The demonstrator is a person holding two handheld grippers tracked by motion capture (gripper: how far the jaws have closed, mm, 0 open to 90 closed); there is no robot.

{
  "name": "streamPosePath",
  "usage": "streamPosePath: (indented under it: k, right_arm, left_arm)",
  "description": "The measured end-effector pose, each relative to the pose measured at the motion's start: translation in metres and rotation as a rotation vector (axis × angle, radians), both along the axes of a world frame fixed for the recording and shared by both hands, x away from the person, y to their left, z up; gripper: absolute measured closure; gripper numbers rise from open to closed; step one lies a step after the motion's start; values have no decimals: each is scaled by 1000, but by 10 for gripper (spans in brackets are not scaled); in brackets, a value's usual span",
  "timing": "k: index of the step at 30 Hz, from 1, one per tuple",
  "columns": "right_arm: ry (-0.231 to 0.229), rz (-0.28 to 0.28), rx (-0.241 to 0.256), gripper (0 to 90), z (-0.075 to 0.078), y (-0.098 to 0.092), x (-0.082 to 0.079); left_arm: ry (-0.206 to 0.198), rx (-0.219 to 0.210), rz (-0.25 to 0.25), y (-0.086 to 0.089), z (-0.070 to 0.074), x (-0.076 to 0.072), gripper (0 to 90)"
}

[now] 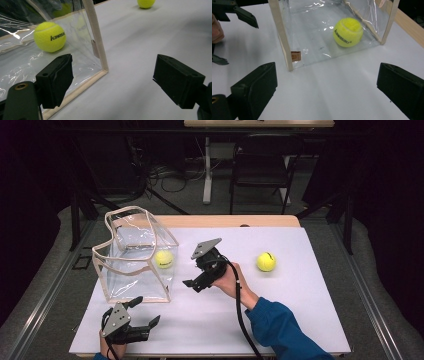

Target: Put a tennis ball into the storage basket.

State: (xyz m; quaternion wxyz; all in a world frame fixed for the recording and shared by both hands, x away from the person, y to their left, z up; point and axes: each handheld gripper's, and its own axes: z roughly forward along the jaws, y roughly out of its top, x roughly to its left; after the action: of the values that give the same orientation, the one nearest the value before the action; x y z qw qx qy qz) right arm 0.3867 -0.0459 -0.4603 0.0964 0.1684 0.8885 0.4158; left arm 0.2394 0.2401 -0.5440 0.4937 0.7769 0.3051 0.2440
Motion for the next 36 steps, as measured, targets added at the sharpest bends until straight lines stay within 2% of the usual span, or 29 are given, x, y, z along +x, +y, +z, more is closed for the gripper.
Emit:
streamPosePath:
  k: [6, 9, 25, 28, 30, 31, 36]
  right_arm:
    - [9, -14, -17, 26, -15, -9, -5]
    - [-11, -25, -46, 26, -24, -14, -11]
    - [-10, -74, -58, 27, -46, -43, -23]
    - [-10, -83, -72, 27, -49, -46, -25]
    - [-10, -80, -66, 27, -51, -47, -25]
    - [-6, -75, -86, 25, -53, -46, -26]
    - [-6, -61, -97, 25, -60, -48, -29]
  left_arm:
    - [0, -2, 2, 0, 0, 0, 161]
    - [0, -1, -2, 0, 0, 0, 161]
    - [-7, 7, -5, -1, 0, 0, 161]
    - [-8, 7, -6, -1, 0, 0, 161]
    - [-6, 5, -5, -1, 0, 0, 161]
    - [-9, 9, -8, -1, 0, 0, 161]
    - [-9, 6, -9, -1, 0, -1, 161]
